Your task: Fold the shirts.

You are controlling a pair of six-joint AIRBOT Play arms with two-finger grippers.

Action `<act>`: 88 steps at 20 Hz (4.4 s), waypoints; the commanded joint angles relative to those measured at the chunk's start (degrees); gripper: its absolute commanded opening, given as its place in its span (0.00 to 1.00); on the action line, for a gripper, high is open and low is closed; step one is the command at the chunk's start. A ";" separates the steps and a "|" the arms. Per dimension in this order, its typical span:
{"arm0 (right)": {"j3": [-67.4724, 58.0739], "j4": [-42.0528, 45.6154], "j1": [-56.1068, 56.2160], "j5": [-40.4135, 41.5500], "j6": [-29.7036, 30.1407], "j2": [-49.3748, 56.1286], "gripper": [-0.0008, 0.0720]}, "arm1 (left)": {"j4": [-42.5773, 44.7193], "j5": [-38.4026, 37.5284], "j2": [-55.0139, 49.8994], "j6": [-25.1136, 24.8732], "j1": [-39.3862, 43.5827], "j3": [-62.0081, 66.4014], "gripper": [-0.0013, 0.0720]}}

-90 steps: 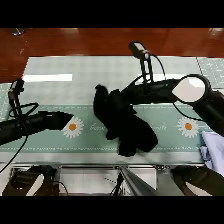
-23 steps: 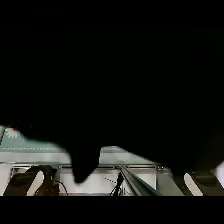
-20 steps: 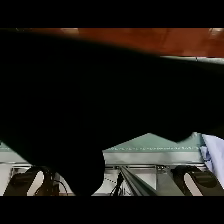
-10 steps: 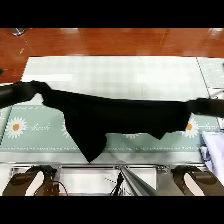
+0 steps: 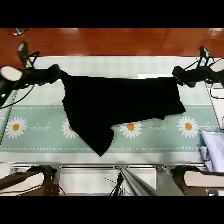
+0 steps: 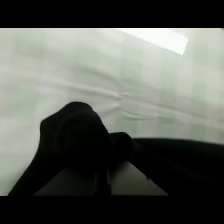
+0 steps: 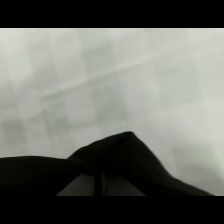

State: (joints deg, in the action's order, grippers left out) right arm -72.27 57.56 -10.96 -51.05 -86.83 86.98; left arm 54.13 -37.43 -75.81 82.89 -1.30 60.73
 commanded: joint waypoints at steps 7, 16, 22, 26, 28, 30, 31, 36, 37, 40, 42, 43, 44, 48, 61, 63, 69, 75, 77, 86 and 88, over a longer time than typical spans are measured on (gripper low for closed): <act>-17.77 -13.05 -11.93 -18.69 10.19 10.19 0.77 | 7.98 -25.77 -8.41 -2.69 -6.54 13.35 0.98; 14.60 -6.91 -23.76 -9.68 13.97 -15.28 0.78 | 9.38 -36.37 13.09 -3.50 -22.73 -18.51 0.98; 32.83 -12.46 -23.50 -10.27 17.73 -25.46 0.78 | -10.99 -34.69 15.78 -11.13 -23.78 -35.76 0.98; 33.83 -12.50 -23.50 -11.34 17.73 -28.92 0.77 | -17.64 -27.78 15.72 -13.07 -21.29 -40.44 0.97; 33.83 -12.52 -23.50 -11.65 17.70 -29.29 0.77 | -21.09 -23.45 15.69 -14.36 -17.90 -41.97 0.97; 33.83 -12.50 -23.50 -11.82 17.81 -29.29 0.77 | -23.74 -19.71 15.41 -14.99 -13.75 -42.07 0.97; 33.86 -12.50 -23.50 -12.02 18.43 -29.29 0.77 | -24.90 -17.66 14.99 -14.99 -11.54 -42.07 0.97; 33.86 -11.93 -23.50 -13.44 18.56 -29.29 0.77 | -27.63 -9.44 11.21 -14.99 -3.82 -42.07 0.94; 33.83 -11.52 -23.50 -12.96 18.51 -29.29 0.77 | -27.67 -8.46 11.06 -14.99 -3.17 -42.07 0.62; 33.83 -1.90 -23.52 -7.02 10.91 -28.98 0.77 | -28.20 -9.31 11.10 -17.53 -2.99 -41.20 0.05; 33.83 5.81 -23.52 -4.00 4.61 -26.93 0.77 | -28.20 -10.95 11.15 -17.75 -2.99 -40.37 0.05; 33.81 6.69 -23.52 -4.07 5.20 -25.18 0.77 | -28.22 -11.54 11.17 -17.75 -2.99 -40.11 0.05; 33.81 6.45 -23.52 -4.61 6.14 -23.26 0.77 | -28.24 -11.93 11.17 -17.75 -2.99 -40.04 0.05; 31.98 -1.33 -23.50 -4.22 10.21 -16.11 0.77 | -28.26 -12.70 11.17 -17.73 -2.97 -40.02 0.05; 17.11 -3.65 -22.01 -11.76 12.04 2.12 0.77 | -29.11 -12.68 11.17 -17.73 -2.97 -39.87 0.05; 17.11 -4.09 -20.26 -10.80 12.17 2.80 0.77 | -29.79 -12.66 11.17 -17.73 -2.97 -39.87 0.05; 13.55 -6.03 -15.61 -13.75 16.04 2.71 0.04 | -30.23 -13.03 11.30 -17.73 -3.02 -36.52 0.05; -9.92 -6.91 -12.37 -17.40 10.86 -5.77 0.04 | -34.40 -13.90 14.60 -17.73 -3.50 -10.73 0.05; -22.38 -7.74 -11.72 -17.22 8.17 -8.61 0.04 | -35.74 -13.55 14.93 -17.73 -3.65 3.74 0.05; -48.98 7.82 -11.26 -16.87 0.04 -30.38 0.04 | -1.29 -24.76 20.13 0.68 -11.43 54.80 0.05; -48.17 12.07 -11.26 -20.31 0.02 -36.87 0.04 | 12.07 -29.64 25.42 3.37 -12.02 56.33 0.05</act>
State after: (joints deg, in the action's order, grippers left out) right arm -119.31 62.28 -22.24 -68.60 -85.30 58.52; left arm 45.04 -60.18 -55.35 79.24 -11.64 109.69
